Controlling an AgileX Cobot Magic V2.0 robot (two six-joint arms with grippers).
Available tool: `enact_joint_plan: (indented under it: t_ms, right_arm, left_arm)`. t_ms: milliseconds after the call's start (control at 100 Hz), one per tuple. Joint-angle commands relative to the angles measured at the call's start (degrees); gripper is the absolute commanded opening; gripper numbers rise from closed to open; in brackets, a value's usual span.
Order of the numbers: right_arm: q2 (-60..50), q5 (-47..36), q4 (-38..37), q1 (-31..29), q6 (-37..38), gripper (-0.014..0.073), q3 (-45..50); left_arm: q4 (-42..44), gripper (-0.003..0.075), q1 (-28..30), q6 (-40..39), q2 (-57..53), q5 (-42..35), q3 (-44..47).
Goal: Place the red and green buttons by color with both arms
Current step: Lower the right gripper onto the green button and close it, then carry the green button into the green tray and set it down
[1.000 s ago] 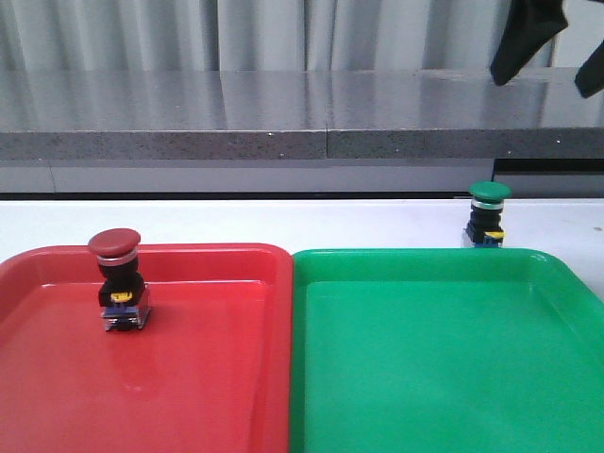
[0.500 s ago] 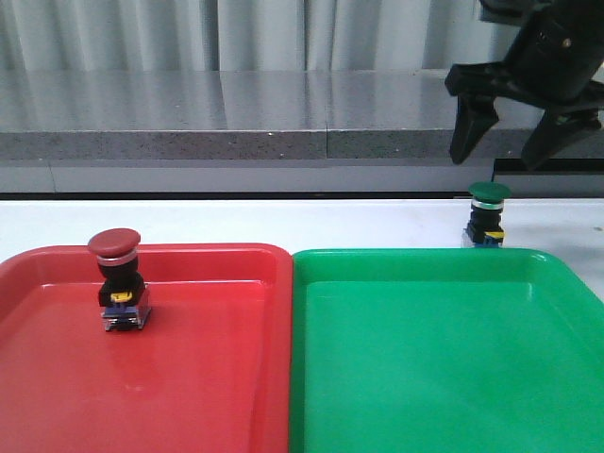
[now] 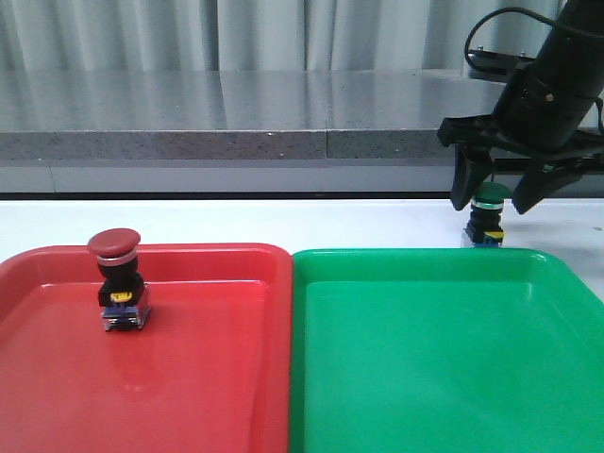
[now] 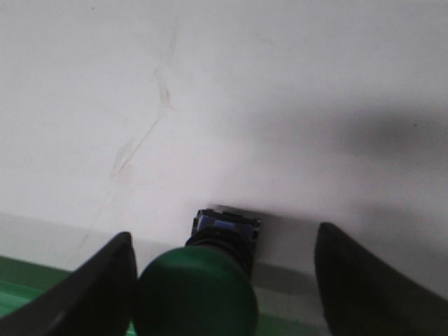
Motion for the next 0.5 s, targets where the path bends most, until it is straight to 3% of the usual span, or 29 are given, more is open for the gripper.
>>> enact_joint_plan:
  t_ms: [0, 110, 490]
  right_arm:
    - [-3.14, -1.27, 0.16, 0.02, -0.39, 0.0384, -1.89]
    - [-3.35, -0.76, 0.16, 0.02, -0.39, 0.0248, -1.94]
    - [-9.9, 2.55, 0.16, 0.15, -0.39, 0.0248, -3.91]
  left_arm:
    - [-0.41, -0.002, 0.08, -0.15, -1.7, -4.98, 2.39]
    - [-0.41, -0.0019, 0.08, -0.15, -1.7, -4.98, 2.39]
    - [-0.41, -0.0019, 0.08, -0.15, -1.7, -4.98, 2.39]
